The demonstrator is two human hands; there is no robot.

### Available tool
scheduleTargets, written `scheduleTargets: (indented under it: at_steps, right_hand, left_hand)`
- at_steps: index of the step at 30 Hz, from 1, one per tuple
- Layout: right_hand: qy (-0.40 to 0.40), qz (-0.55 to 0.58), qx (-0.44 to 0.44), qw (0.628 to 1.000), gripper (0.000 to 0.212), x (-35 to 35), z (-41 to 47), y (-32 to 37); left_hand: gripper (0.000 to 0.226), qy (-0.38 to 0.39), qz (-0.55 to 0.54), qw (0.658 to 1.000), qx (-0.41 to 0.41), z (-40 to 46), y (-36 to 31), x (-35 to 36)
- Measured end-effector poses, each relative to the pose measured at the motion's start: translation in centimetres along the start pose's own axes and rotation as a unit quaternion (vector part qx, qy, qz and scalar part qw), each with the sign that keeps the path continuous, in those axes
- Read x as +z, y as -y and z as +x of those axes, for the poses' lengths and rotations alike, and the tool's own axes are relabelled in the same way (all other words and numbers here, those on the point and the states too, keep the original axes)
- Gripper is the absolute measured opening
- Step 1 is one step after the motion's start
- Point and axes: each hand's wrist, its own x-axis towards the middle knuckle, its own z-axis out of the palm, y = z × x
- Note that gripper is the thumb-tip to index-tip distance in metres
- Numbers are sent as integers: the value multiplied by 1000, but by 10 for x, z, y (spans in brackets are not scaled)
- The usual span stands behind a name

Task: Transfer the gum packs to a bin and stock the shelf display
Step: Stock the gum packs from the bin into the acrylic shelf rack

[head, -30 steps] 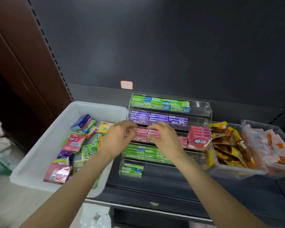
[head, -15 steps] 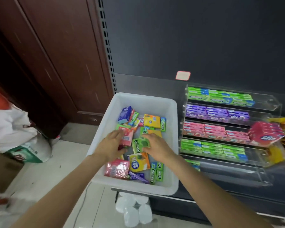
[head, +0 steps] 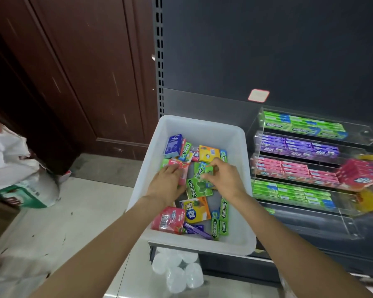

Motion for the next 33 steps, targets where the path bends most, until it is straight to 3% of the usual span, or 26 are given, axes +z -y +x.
scheduleTargets:
  at_steps: [6, 12, 17, 22, 27, 33]
  right_hand:
    - [-104, 202, 52, 972, 16, -41, 9, -8]
    - [-84, 314, 91, 941, 12, -63, 4, -17]
    - [-95, 341, 112, 928, 10, -70, 1, -22]
    - [-99, 367, 133, 916, 15, -69, -4, -25]
    - [-108, 343, 142, 922, 14, -72, -12, -28]
    - [-134, 394, 148, 897, 11, -84, -25, -32]
  left_hand:
    - [39, 0, -96, 995, 18, 40, -19, 7]
    - [39, 33, 77, 996, 4, 71, -37, 17]
    - [29, 44, 86, 994, -48, 83, -43, 17]
    - [29, 66, 9, 993, -94, 87, -43, 17]
    - [19, 18, -143, 986, -84, 84, -43, 18]
    - [16, -91, -359, 928, -27, 66, -65, -1]
